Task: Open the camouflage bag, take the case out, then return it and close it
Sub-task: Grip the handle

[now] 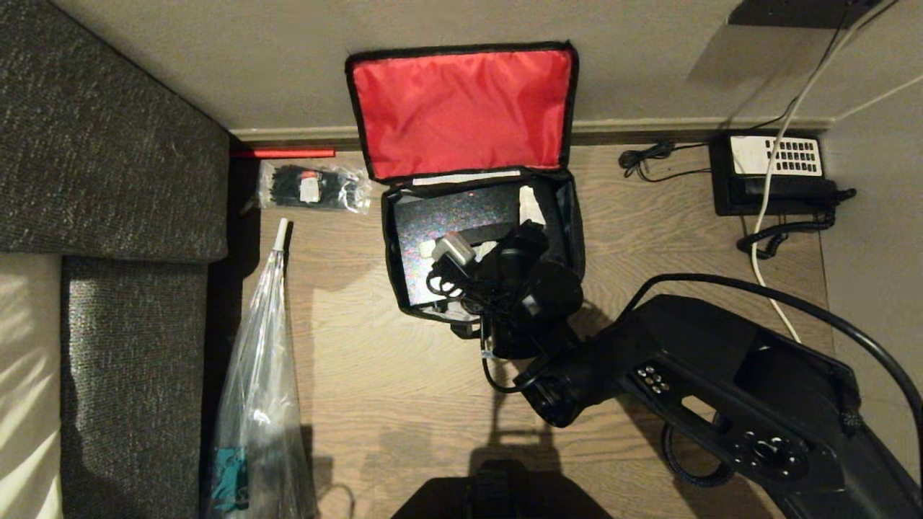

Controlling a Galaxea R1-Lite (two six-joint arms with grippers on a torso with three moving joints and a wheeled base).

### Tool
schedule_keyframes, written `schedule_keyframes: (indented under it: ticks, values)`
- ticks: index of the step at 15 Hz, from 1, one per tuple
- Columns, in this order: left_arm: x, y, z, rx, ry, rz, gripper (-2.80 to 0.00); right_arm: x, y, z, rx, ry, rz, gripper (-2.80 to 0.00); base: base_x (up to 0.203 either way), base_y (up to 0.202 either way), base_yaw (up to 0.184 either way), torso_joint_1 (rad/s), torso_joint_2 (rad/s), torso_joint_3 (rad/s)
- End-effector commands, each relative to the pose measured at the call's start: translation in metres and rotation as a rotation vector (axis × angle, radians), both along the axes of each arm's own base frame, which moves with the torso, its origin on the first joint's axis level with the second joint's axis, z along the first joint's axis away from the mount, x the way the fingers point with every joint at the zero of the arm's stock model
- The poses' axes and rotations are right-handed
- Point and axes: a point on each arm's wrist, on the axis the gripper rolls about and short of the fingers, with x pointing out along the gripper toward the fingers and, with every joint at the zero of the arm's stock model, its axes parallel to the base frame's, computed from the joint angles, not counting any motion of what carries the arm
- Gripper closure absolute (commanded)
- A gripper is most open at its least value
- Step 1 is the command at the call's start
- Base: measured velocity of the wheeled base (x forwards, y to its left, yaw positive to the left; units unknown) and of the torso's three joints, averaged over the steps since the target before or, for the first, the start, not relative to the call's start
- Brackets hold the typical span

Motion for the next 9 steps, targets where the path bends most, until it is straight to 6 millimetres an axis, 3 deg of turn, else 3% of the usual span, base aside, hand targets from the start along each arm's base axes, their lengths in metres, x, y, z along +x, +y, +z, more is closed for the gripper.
schedule_keyframes:
  ticks: [1, 2, 3, 9]
  values:
    - [0.0001, 0.0, -0.0009, 0.0, 0.001, 0.0, 0.0, 0.0039, -0.0009, -0.0185, -0.029, 0.034, -0.01, -2.8, 0.0, 0.0, 0.0, 0.0, 0.0, 0.0]
    - [0.0001, 0.0, -0.0009, 0.0, 0.002, 0.0, 0.0, 0.0033, -0.0023, -0.0184, -0.041, 0.038, -0.009, -2.8, 0.0, 0.0, 0.0, 0.0, 0.0, 0.0]
    - [0.0001, 0.0, -0.0009, 0.0, 0.001, 0.0, 0.0, 0.0035, -0.0023, -0.0177, -0.04, 0.036, -0.01, 0.0, 0.0, 0.0, 0.0, 0.0, 0.0, 0.0]
    - [0.0001, 0.0, -0.0009, 0.0, 0.001, 0.0, 0.0, 0.0001, -0.0006, -0.0181, -0.03, 0.043, -0.004, 0.0, 0.0, 0.0, 0.0, 0.0, 0.0, 0.0]
